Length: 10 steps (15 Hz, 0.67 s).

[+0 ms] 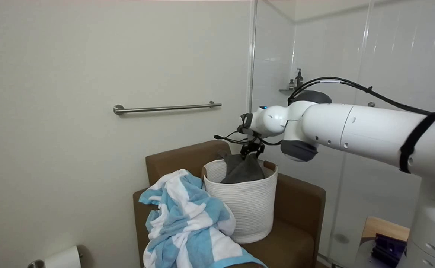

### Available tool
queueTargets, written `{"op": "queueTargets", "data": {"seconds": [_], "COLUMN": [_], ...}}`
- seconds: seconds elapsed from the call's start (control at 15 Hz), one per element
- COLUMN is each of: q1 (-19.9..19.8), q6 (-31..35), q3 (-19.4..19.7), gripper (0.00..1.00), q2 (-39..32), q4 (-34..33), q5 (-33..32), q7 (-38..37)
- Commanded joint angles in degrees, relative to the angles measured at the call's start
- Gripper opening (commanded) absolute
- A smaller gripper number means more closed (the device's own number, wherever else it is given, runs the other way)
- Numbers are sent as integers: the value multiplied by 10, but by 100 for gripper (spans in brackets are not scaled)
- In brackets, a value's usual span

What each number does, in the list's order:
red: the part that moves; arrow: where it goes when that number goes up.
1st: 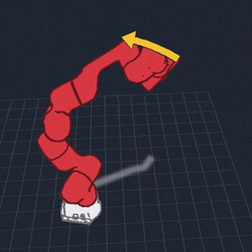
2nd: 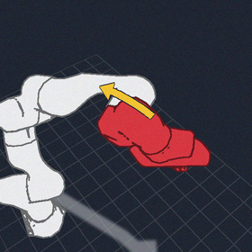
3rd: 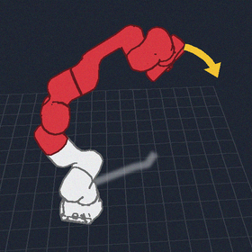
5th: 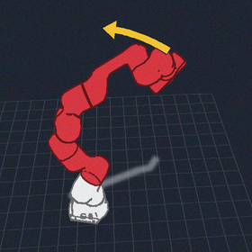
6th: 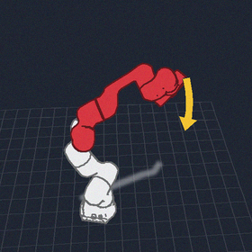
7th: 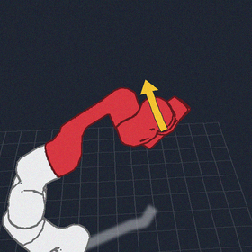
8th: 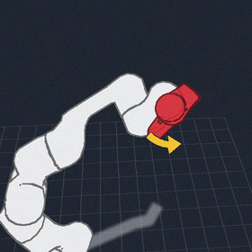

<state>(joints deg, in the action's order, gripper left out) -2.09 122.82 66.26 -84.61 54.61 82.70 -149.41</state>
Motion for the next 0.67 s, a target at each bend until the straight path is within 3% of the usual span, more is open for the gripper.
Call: {"op": "queueTargets", "data": {"seconds": [0.0, 0.13, 0.6], "q1": [5, 4, 8], "q6": [-6, -9, -18], "q3": [2, 3, 1], "gripper": [73, 64, 17], "q2": [-1, -2, -3], "q4": [10, 11, 14], "q5": [-3, -2, -5], "q7": [0, 0, 0]}}
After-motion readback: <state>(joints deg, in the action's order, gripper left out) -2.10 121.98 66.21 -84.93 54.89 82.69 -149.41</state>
